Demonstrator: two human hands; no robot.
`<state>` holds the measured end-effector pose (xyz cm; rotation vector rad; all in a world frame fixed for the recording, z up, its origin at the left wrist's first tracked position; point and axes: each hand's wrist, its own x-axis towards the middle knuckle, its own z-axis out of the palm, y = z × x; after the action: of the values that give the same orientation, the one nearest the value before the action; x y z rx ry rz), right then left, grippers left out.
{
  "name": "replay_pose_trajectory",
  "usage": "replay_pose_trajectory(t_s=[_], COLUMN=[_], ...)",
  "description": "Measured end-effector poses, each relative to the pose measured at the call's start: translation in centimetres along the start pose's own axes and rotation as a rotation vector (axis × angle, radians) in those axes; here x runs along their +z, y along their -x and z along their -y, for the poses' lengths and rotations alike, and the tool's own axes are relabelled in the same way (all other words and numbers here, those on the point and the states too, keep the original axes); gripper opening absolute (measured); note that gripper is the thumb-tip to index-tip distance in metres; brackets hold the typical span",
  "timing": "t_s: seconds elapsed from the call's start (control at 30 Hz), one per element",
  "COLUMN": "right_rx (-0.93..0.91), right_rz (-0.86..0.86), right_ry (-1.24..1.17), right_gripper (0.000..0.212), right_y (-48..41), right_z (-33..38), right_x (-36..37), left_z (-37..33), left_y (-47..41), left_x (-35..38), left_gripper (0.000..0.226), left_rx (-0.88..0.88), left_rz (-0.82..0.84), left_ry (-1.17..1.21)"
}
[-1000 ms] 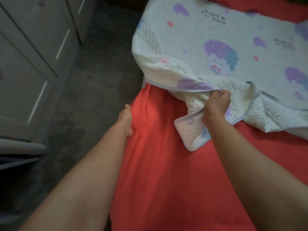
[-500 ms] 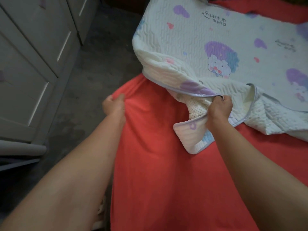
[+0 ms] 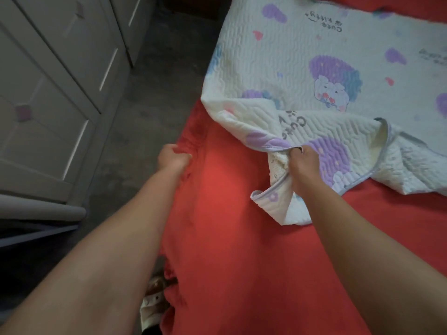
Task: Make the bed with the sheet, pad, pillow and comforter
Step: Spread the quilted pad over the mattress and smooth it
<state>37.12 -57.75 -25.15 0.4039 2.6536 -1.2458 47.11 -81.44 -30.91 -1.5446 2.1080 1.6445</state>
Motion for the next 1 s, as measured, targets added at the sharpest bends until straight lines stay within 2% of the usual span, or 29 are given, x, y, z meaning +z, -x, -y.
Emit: replay_pose_trajectory(t_s=[0.13,0.17,0.27,0.33,0.4,0.43,0.5,0.6,0.73,0.87,1.0], right_rx=[-0.088,-0.113,-0.15,-0.083,-0.043,-0.04,-0.041,-0.021,0.126,0.193,0.244], right_rz=[0.098,0.159,0.509,0.793,0.955,0.967,0.879,0.61,0.328,0.197,0.144], right_ry=[-0.058,-0.089,-0.134,-0.147,-0.132,-0.13,-0.147,-0.156,-0.112,-0.035,-0.056], right_gripper=[0.013,0.012,0.017,0.028,0.035,0.032,0.025,0.013,0.017,0.024,0.033], right_y=[1.3,2.3,4.6,5.4,5.5,5.4,4.9,3.5,1.1,-1.3,-2.5], right_z=[1.6,2.1,2.5,2.0,1.1,0.5,-0.6,-3.5,-7.5,-11.9,-14.2], right_x=[0.2,0.1,0.1,-0.6,-1.6,-2.4,-3.8,-6.5,-9.3,-10.9,-10.7], left_z=[-0.8,-1.1,-1.6,-1.6,-1.5,-1.6,-1.7,-1.6,-1.7,-1.8,-1.6], left_y=[3.5,4.6,6.8,7.6,8.2,8.6,8.9,9.7,10.4,10.9,11.5], left_x=[2.1,2.5,3.6,4.2,4.6,4.8,5.2,5.8,6.4,7.1,7.1], left_gripper=[0.02,0.021,0.043,0.061,0.066,0.067,0.066,0.049,0.049,0.057,0.054], left_rx=[0.02,-0.016,-0.115,-0.16,-0.174,-0.184,-0.187,-0.151,-0.107,-0.05,0.071], left_rz=[0.266,0.331,0.506,0.559,0.573,0.566,0.548,0.554,0.526,0.656,0.758], left_ry=[0.14,0.189,0.294,0.378,0.457,0.483,0.526,0.504,0.488,0.578,0.396])
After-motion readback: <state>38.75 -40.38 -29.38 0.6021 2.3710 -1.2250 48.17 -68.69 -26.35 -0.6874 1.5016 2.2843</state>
